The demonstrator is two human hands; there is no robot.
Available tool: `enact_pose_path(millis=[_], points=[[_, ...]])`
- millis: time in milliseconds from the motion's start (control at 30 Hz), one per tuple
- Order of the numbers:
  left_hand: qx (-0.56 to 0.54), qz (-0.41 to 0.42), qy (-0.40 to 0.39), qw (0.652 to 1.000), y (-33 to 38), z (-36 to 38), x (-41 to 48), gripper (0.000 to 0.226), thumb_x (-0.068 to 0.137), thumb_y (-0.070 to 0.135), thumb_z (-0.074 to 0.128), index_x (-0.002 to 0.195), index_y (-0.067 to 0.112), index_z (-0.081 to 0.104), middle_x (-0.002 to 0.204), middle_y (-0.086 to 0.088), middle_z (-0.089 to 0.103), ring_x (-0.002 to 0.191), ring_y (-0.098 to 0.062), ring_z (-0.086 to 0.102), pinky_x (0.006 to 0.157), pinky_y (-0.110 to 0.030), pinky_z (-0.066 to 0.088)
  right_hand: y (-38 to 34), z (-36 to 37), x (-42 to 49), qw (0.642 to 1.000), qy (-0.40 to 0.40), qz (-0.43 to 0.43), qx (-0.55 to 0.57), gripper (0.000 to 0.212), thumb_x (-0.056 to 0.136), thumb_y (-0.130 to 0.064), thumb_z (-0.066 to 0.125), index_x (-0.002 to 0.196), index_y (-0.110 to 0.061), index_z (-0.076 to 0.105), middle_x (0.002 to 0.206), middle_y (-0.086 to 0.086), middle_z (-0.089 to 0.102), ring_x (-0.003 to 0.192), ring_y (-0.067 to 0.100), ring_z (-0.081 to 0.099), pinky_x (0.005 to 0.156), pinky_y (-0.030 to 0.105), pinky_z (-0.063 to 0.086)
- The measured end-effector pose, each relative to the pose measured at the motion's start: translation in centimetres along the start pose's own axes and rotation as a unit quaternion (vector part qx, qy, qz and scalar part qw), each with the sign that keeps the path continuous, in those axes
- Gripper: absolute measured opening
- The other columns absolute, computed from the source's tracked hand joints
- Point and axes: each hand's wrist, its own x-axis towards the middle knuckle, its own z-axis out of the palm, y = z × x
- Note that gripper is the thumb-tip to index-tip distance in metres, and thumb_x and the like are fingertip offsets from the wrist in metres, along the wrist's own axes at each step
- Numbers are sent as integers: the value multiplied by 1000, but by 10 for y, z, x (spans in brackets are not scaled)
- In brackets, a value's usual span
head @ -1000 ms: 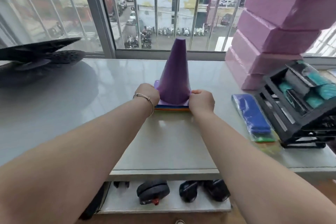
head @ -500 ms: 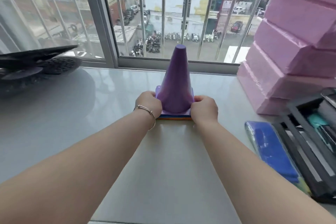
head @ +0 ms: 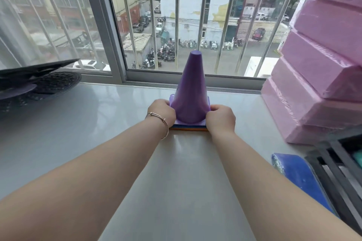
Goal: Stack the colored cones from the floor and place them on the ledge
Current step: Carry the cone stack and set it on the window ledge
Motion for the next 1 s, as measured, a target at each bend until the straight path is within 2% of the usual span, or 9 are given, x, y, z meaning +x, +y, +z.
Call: enact_pose_path(millis=[167,300,367,433,667,800,900,1000], points=[[-5,-6,-3,1000,5,7,14,29,72,6,39,78,3,67,66,-13,57,64,-29,46,62,-30,39,-2,2,20,1000,-2,9,5,35,66,6,41,86,2,69,70,9,51,67,25,37,56,30,31],[4,-9,1,1000,12,9,24,30,73,2,42,82,4,70,70,-14,59,66,-31,48,64,-30,41,-9,2,28,1000,-15,7,-9,30,69,7,41,77,-2,68,63,6,46,62,23,34,50,29,29],[7,-7,6,1000,14,9,28,27,79,5,43,84,4,70,72,-15,60,67,-31,47,64,-30,40,-14,1,30,999,-22,6,-28,24,71,7,41,65,-8,58,58,4,39,58,23,32,46,31,26],[7,-3,10,1000,14,10,32,27,84,10,44,85,4,70,73,-15,61,68,-31,47,65,-30,40,-16,2,33,999,-24,8,-37,25,75,6,41,61,-13,48,56,3,36,54,20,30,44,31,24],[45,-4,-1,999,16,7,37,32,72,-2,43,86,4,71,70,-9,51,68,-31,41,64,-29,39,-16,4,37,999,-29,12,-44,23,75,6,42,71,-12,56,59,2,38,53,17,32,44,29,25],[49,1,-7,999,16,4,35,33,69,-4,42,84,3,70,68,-8,48,67,-29,38,63,-30,38,-16,4,36,998,-30,10,-47,26,74,6,41,73,-13,60,61,2,41,59,23,35,45,29,27],[47,14,-14,999,15,2,32,28,67,-1,40,76,2,66,65,-6,42,67,-26,33,61,-29,34,-17,4,37,998,-31,14,-51,28,75,5,42,76,-12,63,65,4,45,62,24,37,45,28,28],[54,25,-17,998,15,1,30,23,72,-1,41,67,10,60,61,-3,38,67,-26,31,61,-29,31,-19,2,37,997,-34,13,-65,25,76,6,41,72,-13,57,61,2,40,58,21,34,44,29,26]])
